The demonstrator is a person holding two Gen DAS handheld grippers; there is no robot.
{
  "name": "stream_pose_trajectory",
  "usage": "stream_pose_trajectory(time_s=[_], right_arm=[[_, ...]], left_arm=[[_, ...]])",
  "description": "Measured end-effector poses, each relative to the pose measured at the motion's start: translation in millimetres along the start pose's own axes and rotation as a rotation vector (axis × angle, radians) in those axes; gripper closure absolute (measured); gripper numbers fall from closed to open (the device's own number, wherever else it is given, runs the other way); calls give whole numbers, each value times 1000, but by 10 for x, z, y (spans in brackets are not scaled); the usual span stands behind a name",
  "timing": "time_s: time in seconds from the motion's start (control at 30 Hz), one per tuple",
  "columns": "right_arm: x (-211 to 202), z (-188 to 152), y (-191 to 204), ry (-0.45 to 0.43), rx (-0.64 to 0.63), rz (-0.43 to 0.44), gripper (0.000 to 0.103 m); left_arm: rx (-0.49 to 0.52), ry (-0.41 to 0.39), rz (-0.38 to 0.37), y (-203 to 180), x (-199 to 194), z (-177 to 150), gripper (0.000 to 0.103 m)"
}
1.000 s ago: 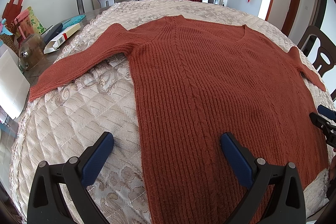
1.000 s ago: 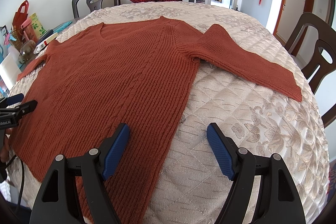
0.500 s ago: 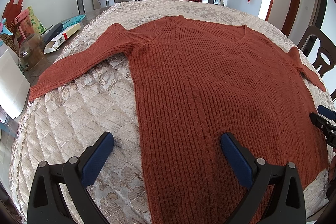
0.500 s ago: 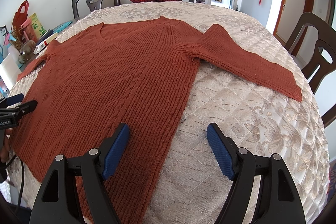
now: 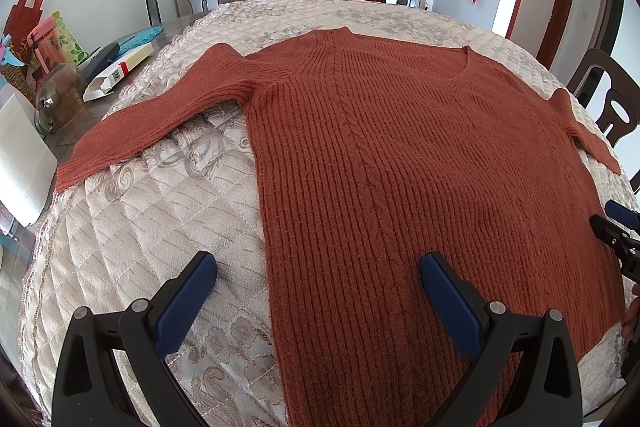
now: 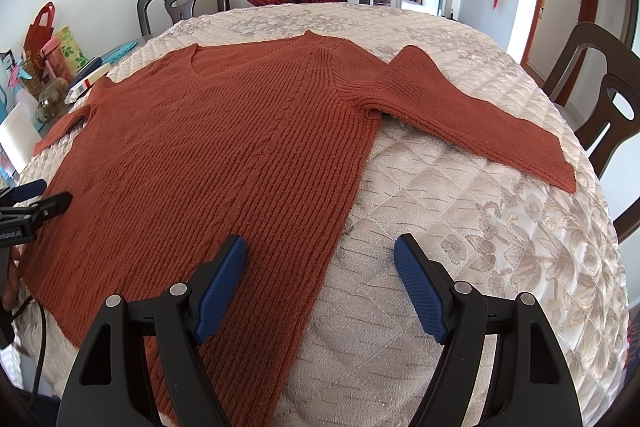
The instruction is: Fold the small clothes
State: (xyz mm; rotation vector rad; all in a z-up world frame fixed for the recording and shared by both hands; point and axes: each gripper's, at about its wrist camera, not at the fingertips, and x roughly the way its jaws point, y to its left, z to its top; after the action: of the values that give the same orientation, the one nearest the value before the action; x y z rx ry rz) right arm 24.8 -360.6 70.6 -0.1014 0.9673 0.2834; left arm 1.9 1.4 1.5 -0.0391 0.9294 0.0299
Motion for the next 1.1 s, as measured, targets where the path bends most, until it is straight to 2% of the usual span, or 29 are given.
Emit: stream_pose_trajectory(time_s=[0.4,0.57,0.87,1.0,1.1], right_arm=[[-7,51,10,35,-11,9,27],[-64,106,40,19,-31,11,27],[-30,295,200,-8,-41,56,27],[0,427,351,-22,-72,90,27],[5,495,450,-37,-99,109,27]], left_arm=[[-1,2,-12,42,4,7,0],[-27,-7,-19,117,-13,49,0],[-202,-68,42,768,-30,215,0],[-321,-81,109,1168,27,223,1],[-403,-85,125,1424,81,198,4]])
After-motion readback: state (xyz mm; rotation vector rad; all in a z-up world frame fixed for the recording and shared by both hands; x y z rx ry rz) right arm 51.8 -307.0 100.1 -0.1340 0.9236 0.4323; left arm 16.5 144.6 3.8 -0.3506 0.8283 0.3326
